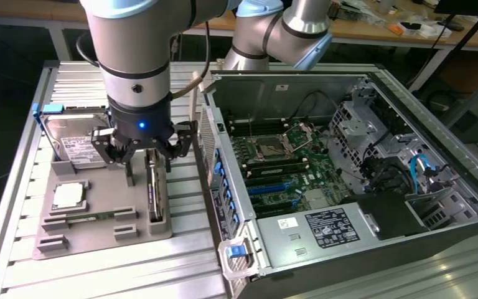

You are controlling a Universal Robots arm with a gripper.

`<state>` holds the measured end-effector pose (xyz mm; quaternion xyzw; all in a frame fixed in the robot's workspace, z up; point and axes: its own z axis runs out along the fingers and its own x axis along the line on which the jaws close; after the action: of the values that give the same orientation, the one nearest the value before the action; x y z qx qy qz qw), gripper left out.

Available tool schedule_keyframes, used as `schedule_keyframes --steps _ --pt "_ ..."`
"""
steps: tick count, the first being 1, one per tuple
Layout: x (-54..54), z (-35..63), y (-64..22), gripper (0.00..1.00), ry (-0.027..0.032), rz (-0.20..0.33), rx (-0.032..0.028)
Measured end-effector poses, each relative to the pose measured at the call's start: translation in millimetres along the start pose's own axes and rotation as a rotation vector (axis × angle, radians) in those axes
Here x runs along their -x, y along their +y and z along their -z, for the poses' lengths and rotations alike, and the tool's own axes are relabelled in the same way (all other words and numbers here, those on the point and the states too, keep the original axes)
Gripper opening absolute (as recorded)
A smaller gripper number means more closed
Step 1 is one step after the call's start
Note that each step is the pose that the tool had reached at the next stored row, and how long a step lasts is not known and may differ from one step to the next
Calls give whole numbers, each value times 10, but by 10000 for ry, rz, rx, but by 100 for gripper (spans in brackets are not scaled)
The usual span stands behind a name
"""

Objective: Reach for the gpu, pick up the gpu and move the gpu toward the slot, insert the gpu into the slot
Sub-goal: 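Pick up the gpu and move the gpu toward the slot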

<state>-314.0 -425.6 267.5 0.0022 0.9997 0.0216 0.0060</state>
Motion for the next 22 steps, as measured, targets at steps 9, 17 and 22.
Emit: schedule_keyframes --steps 9,17,22 --pt "-1 -109 -48 66 -2 -19 -13" --pt "-3 -249 -56 66 -5 -62 -13" --pt "-3 -264 -57 66 -7 -64 -15"
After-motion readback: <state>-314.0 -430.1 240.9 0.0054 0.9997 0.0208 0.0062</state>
